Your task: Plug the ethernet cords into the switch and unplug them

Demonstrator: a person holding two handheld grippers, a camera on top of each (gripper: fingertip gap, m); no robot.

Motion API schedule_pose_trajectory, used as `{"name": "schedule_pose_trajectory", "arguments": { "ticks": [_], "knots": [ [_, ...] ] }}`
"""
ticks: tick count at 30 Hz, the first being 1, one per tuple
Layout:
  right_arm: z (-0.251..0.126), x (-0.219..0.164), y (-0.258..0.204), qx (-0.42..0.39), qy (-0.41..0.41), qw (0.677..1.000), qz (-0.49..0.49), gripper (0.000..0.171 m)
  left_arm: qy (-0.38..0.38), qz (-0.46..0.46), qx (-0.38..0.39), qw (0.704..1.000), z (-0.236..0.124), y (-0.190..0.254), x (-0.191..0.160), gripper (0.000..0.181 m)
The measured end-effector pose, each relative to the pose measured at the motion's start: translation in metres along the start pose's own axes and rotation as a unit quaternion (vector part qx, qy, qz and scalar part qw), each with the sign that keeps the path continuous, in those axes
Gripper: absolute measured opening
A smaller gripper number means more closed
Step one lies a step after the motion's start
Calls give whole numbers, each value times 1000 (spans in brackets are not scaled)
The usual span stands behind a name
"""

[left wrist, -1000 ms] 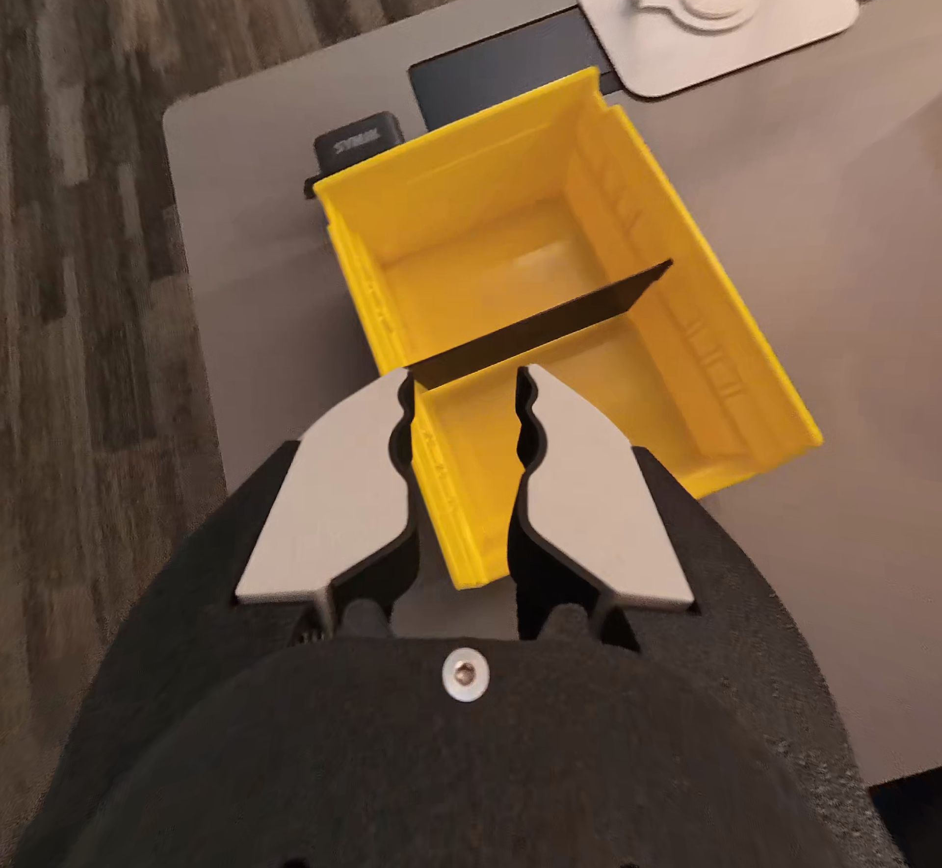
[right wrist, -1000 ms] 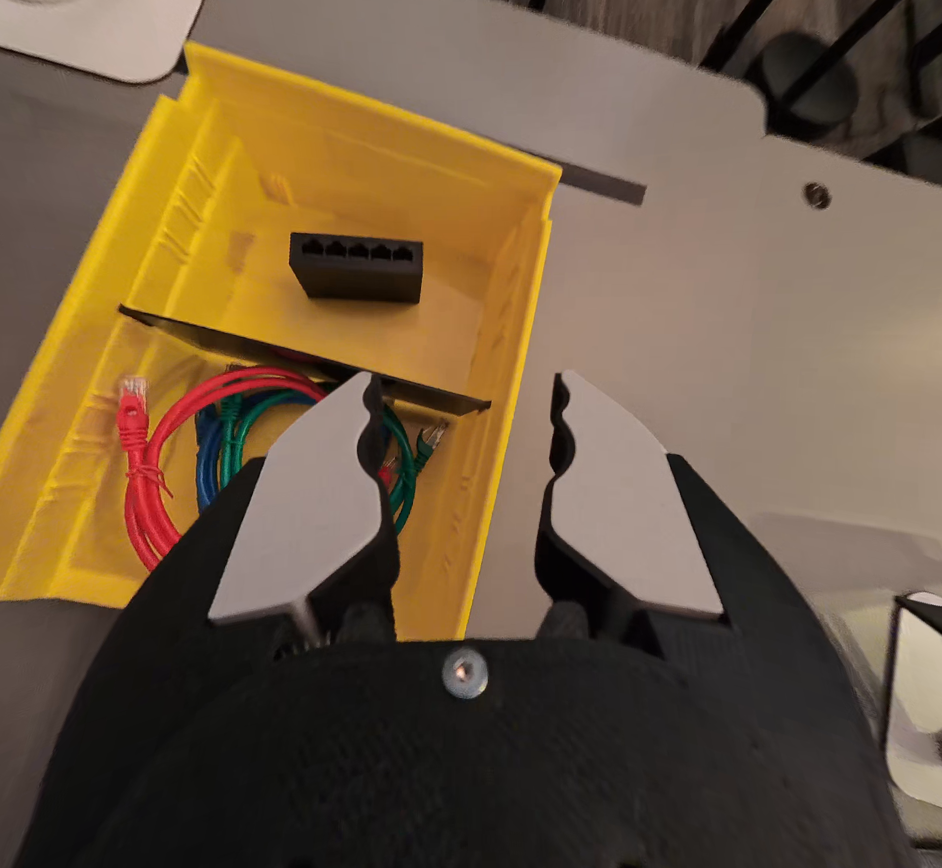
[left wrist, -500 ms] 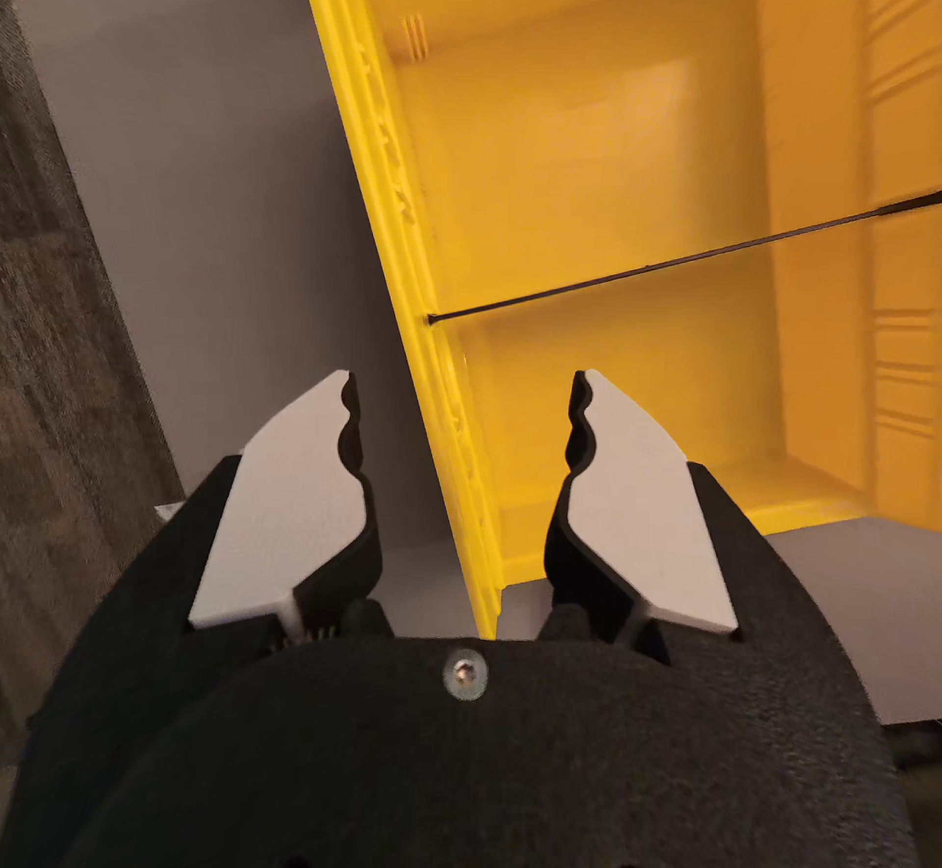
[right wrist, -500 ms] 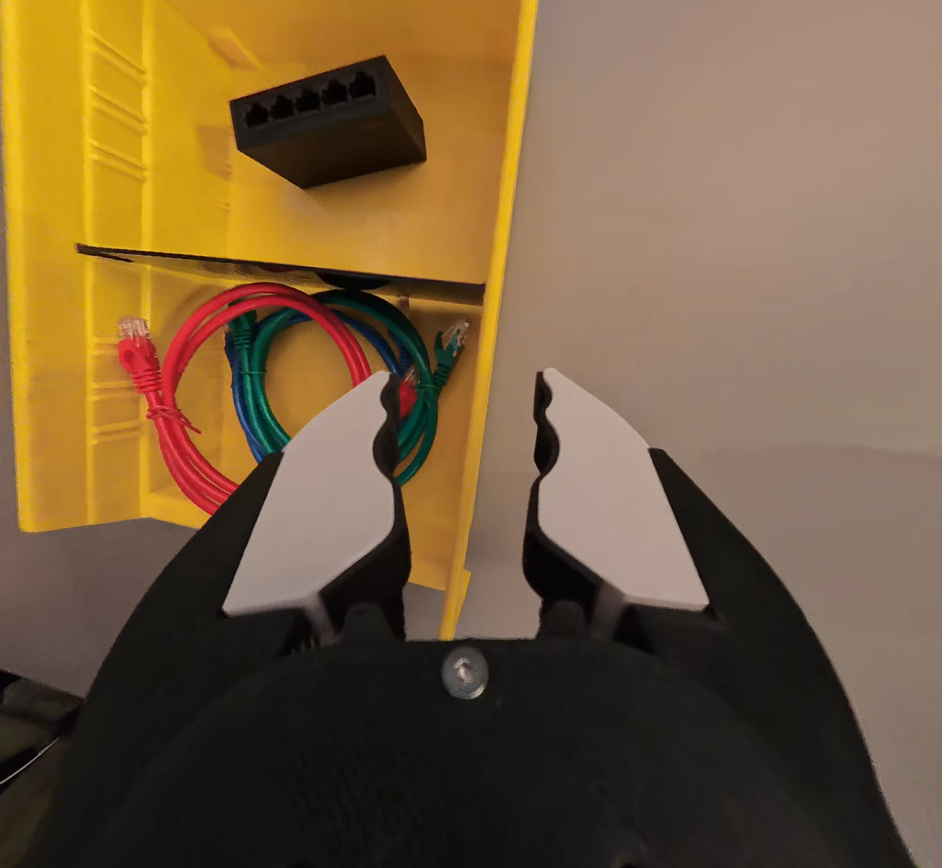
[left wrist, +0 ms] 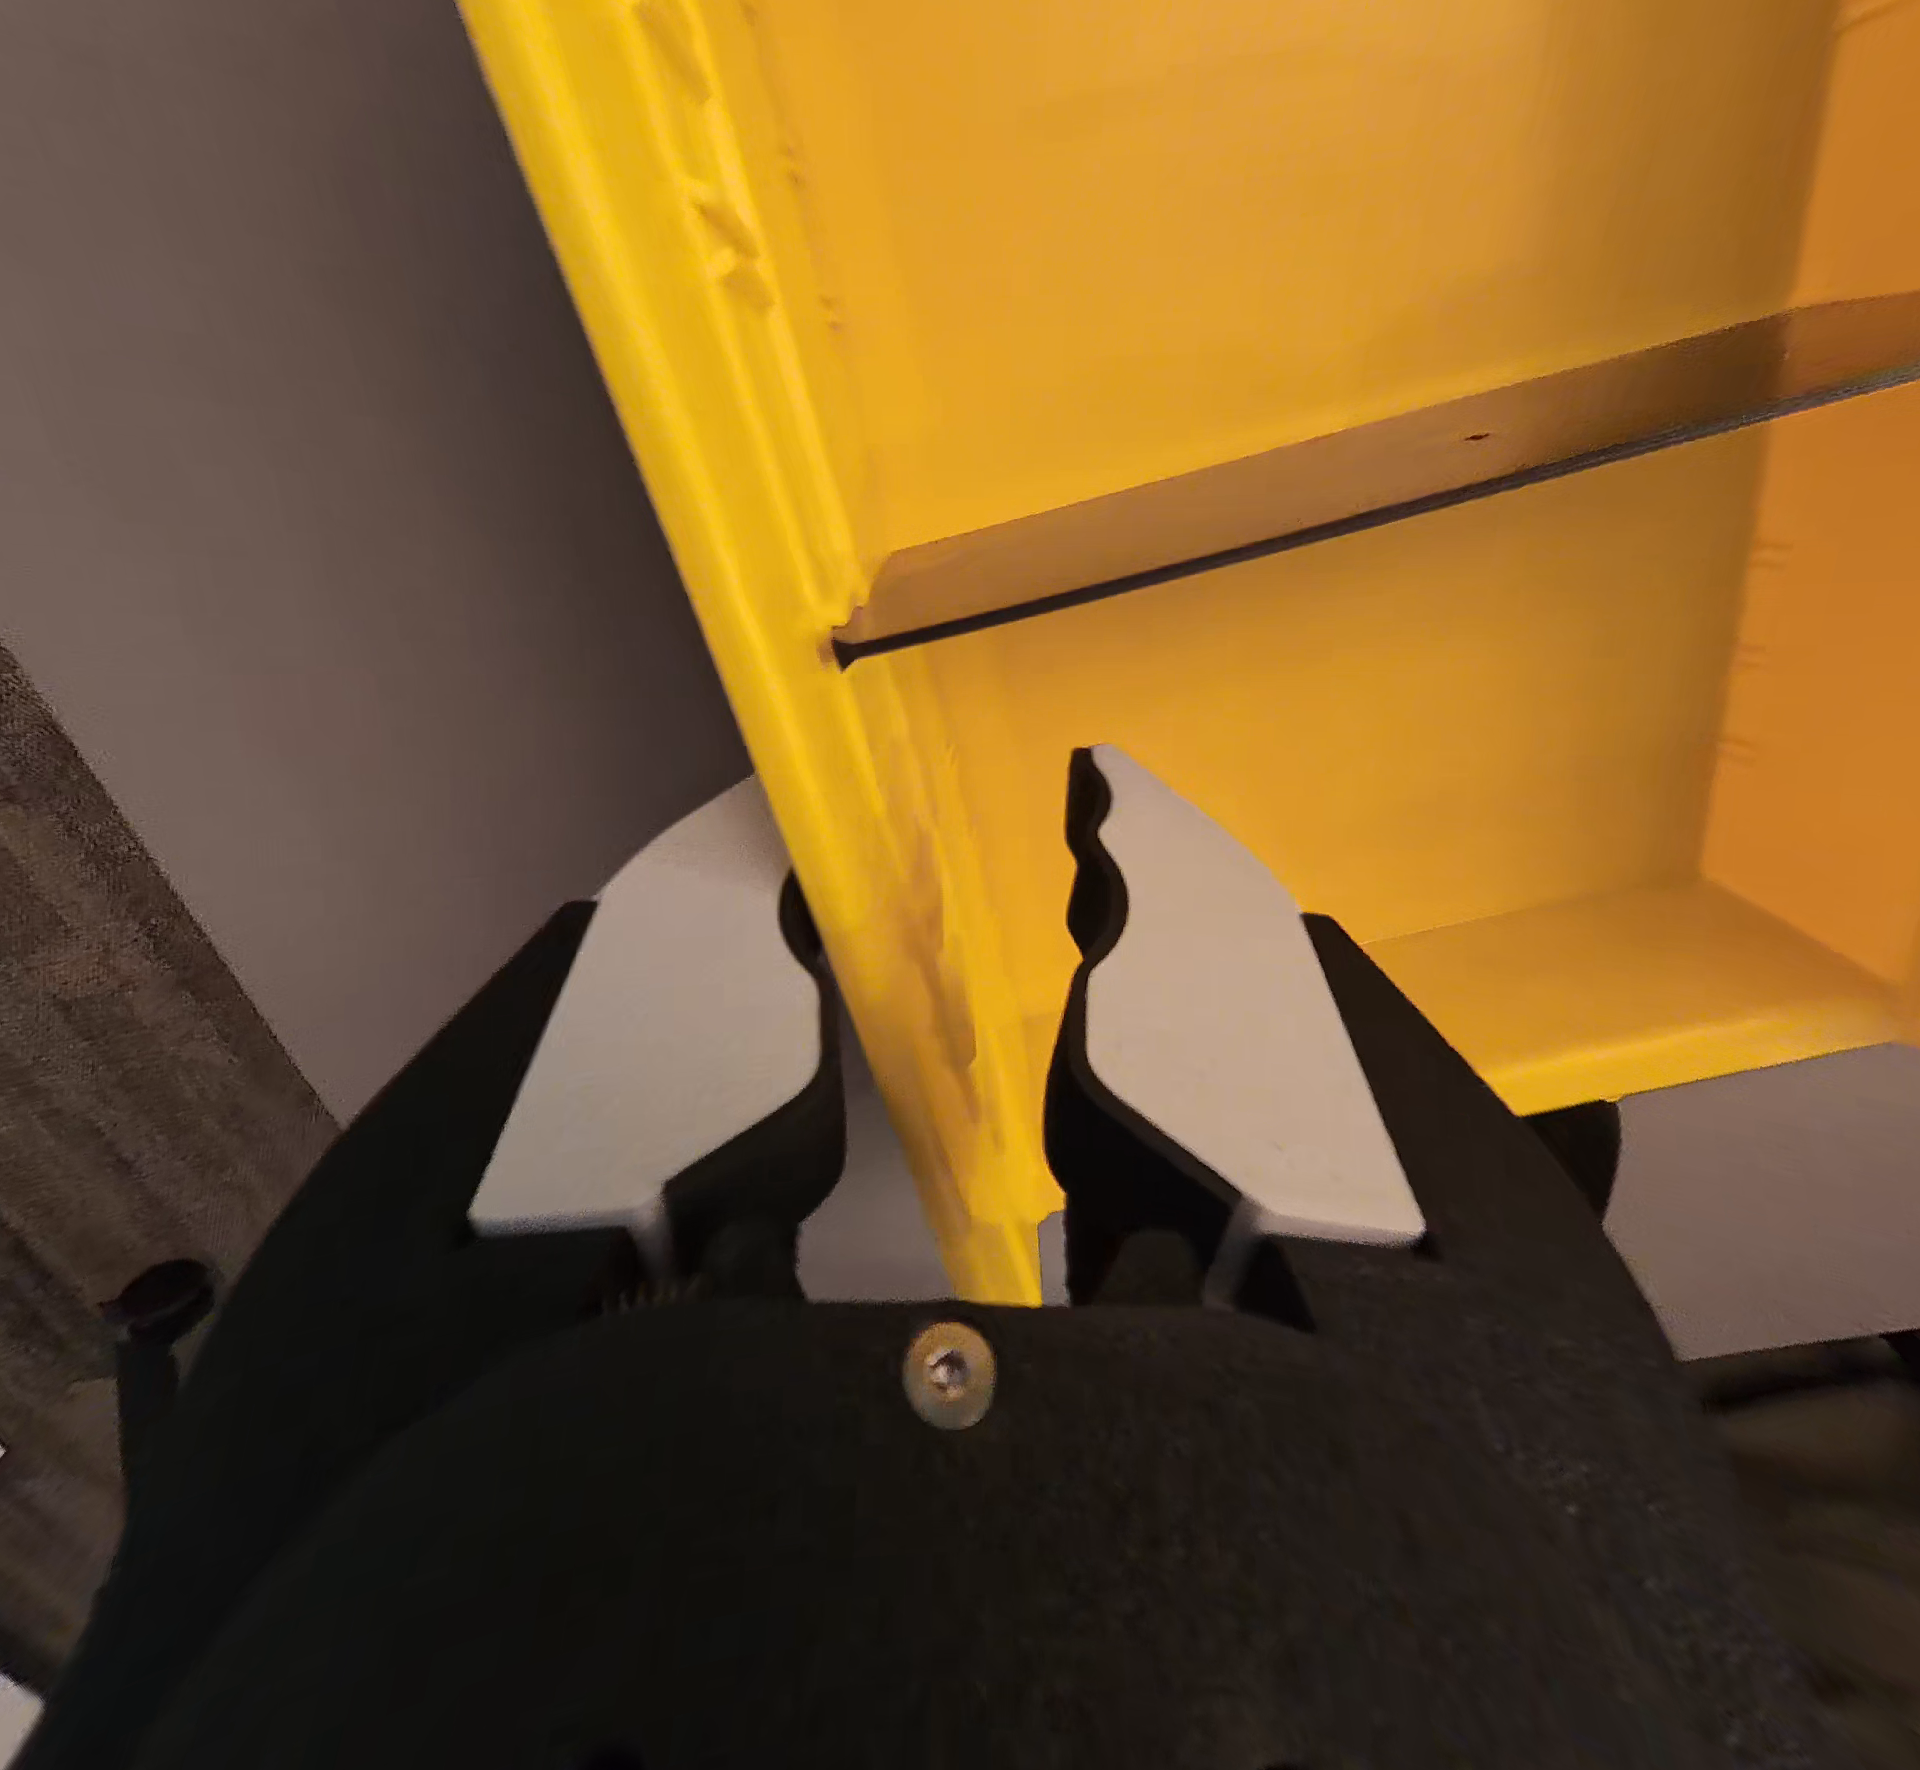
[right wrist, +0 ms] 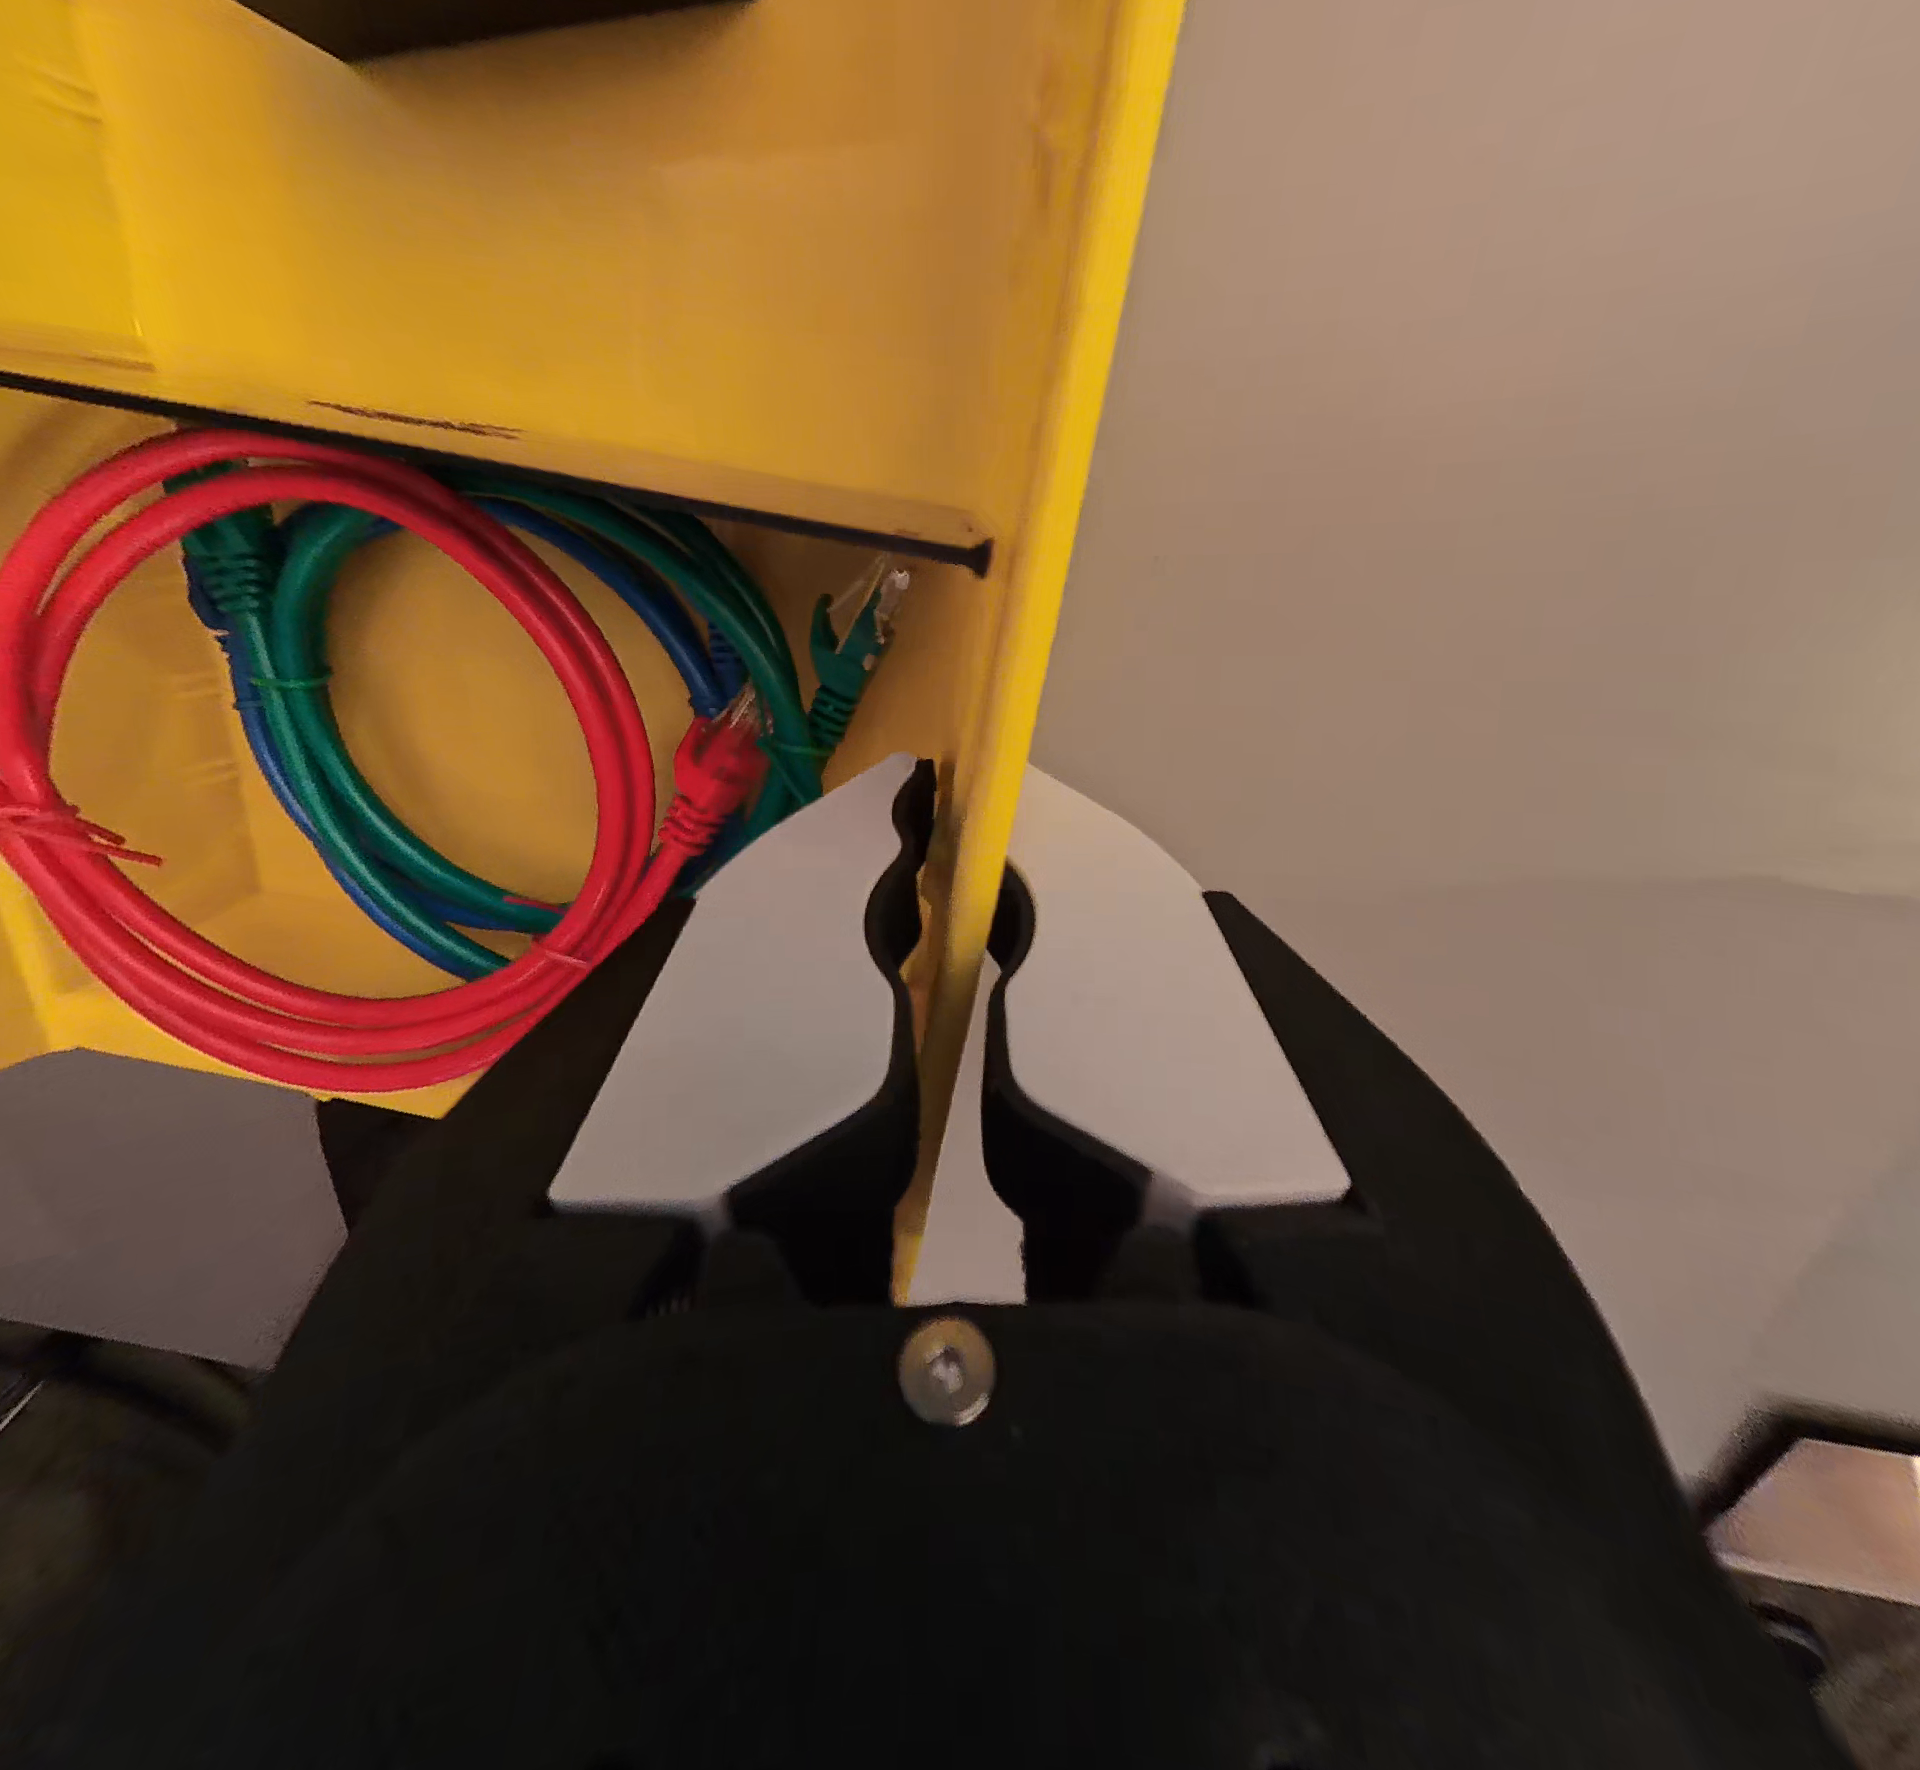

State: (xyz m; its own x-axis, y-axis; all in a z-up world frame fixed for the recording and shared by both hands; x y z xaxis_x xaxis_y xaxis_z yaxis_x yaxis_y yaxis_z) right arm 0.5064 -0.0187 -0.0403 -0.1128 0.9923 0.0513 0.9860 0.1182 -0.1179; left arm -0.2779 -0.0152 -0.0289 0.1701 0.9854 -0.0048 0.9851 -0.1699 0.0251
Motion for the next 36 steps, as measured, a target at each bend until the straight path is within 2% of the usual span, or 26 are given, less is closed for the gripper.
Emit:
{"name": "schedule_pose_trajectory", "arguments": {
  "ticks": [8, 10, 17, 31, 34, 36],
  "knots": [
    [1, 4, -22, -8, -34, 998, -43, 9, -7, -15, 14, 1000, 7, -8, 2, 13],
    [2, 8, -28, -14, -37, 998, -57, 9, -21, -23, 2, 1000, 12, -10, 0, 17],
    [6, 21, -57, -19, -61, 994, -90, 9, -35, -17, -31, 999, 16, 0, 3, 9],
    [13, 37, -107, -28, -89, 987, -132, 11, -74, 41, -11, 996, 17, 63, 20, 18],
    [12, 37, -104, -17, -88, 989, -117, 15, -76, 59, -12, 995, 16, 72, 21, 19],
    [8, 37, -101, -17, -77, 991, -108, 24, -71, 66, -15, 995, 13, 74, 19, 19]
  ]
}}
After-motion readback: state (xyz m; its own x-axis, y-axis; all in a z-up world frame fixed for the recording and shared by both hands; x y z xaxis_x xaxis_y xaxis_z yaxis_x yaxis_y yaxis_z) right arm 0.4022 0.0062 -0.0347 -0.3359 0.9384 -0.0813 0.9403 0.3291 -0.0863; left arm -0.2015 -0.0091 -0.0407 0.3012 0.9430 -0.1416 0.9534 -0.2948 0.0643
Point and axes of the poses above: each gripper's, where its closed fingertips meet, z out along the fingers, x out of its top, y = z × x across the jaws, the point moved 8 cm from there along -z, back along the fingers, and after that the axes turned 9 degrees about -y, right-handed, at the moved point
